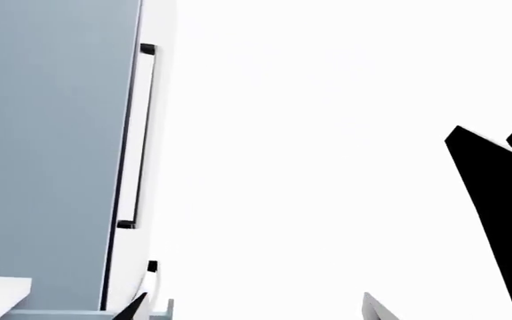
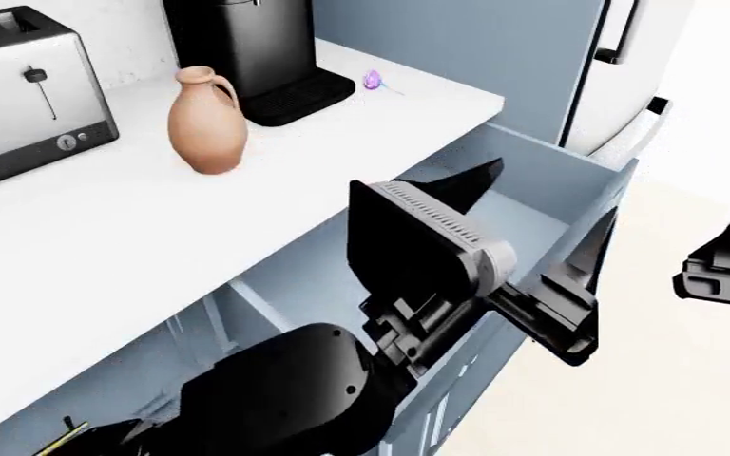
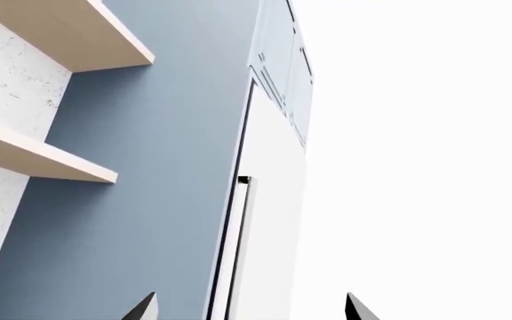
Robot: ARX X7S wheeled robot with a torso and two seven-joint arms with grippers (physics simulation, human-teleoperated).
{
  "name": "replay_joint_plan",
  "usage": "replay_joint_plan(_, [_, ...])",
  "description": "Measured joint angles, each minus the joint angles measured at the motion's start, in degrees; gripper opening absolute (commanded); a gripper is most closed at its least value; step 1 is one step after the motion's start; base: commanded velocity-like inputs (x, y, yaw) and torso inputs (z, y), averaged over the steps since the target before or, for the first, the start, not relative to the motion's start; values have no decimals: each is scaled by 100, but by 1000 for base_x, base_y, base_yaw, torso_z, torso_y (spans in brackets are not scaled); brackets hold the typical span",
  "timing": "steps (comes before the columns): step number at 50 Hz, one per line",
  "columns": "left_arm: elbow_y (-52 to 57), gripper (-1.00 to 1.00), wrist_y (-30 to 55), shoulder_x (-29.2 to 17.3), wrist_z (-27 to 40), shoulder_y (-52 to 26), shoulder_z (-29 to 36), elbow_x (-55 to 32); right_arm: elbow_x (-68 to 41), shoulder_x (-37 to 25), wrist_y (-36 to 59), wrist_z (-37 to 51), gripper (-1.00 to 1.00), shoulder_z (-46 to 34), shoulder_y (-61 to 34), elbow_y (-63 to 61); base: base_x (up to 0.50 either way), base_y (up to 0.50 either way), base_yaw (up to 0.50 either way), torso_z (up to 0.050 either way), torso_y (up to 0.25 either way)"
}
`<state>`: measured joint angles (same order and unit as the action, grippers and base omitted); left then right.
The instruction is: Close the right drawer.
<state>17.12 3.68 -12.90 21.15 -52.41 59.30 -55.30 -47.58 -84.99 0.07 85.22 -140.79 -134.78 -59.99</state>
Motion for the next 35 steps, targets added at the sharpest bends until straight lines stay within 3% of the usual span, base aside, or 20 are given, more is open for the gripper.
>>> replay_joint_plan(35, [-1062,100,-416,458,-990,763,464,-166,-113,-458,271,-402,100,753,370,0,0,0,0,0,0])
